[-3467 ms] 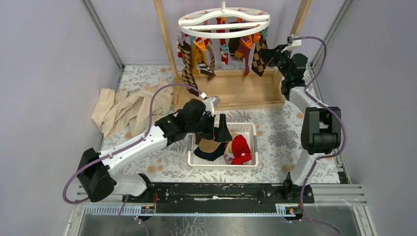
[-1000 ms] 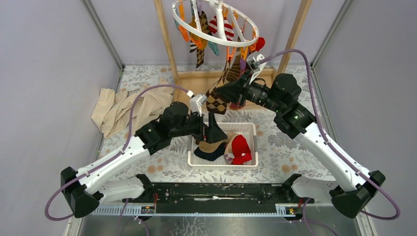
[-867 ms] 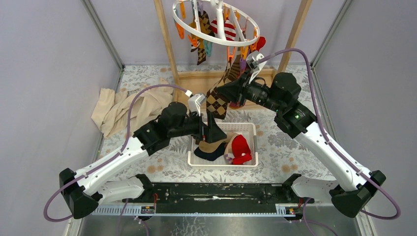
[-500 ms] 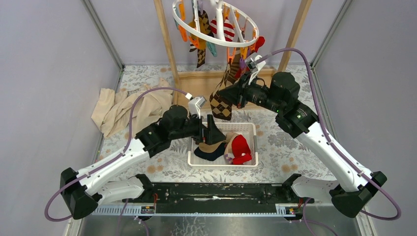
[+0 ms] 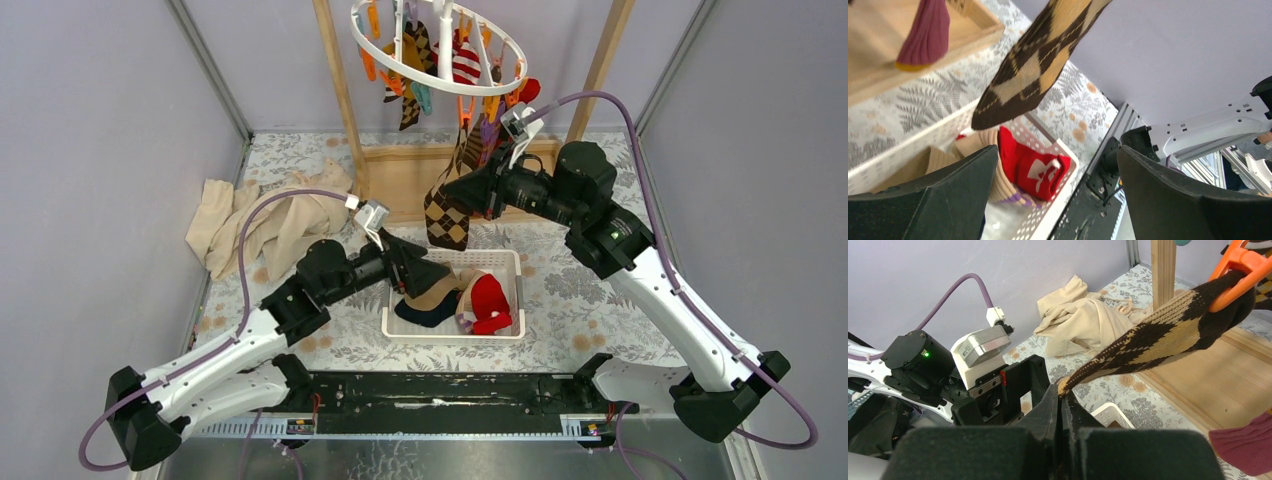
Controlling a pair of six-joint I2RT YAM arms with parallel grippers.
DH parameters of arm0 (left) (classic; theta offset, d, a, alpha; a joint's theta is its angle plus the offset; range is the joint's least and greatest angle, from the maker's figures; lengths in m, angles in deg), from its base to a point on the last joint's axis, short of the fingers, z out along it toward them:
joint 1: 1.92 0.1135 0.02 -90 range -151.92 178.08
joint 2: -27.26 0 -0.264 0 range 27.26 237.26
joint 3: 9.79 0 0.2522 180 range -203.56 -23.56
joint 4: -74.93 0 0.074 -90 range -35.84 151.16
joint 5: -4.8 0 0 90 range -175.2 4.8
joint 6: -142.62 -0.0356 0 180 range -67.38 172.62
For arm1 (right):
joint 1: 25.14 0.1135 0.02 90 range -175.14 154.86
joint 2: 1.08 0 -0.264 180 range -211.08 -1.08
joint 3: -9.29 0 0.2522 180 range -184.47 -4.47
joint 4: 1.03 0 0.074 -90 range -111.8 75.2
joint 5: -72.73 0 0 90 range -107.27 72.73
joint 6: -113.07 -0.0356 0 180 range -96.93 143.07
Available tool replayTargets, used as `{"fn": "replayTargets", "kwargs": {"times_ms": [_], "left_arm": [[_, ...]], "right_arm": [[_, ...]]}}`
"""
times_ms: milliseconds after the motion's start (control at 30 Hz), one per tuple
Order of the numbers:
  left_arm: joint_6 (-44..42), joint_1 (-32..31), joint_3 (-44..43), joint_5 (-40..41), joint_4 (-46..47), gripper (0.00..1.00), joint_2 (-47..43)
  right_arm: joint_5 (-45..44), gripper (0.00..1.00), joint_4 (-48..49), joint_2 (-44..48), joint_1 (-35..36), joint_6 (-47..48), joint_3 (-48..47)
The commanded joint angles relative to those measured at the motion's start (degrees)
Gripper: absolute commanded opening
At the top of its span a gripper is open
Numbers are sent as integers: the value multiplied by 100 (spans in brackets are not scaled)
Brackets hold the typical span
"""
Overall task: Remove the socks clipped to the hanger
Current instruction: Remove the sock from the hanger.
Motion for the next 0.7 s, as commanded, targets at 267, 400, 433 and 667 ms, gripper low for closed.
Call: {"fn": "replayTargets", "kwargs": {"times_ms": [267, 400, 433, 667], "left_arm": [[-971, 29, -216, 658, 1513, 98, 598], [-1231, 30, -266, 1024, 1502, 98, 616], [-1278, 33, -295, 1054, 1512, 99, 647], [-1604, 29, -499, 1585, 1329, 98, 697]], "right_arm": [[417, 0, -16, -60, 28, -148, -351], [458, 0, -47, -60, 31, -137, -367], [459, 0, -58, -65, 30, -134, -371], [449, 0, -150, -60, 29, -67, -413]]}}
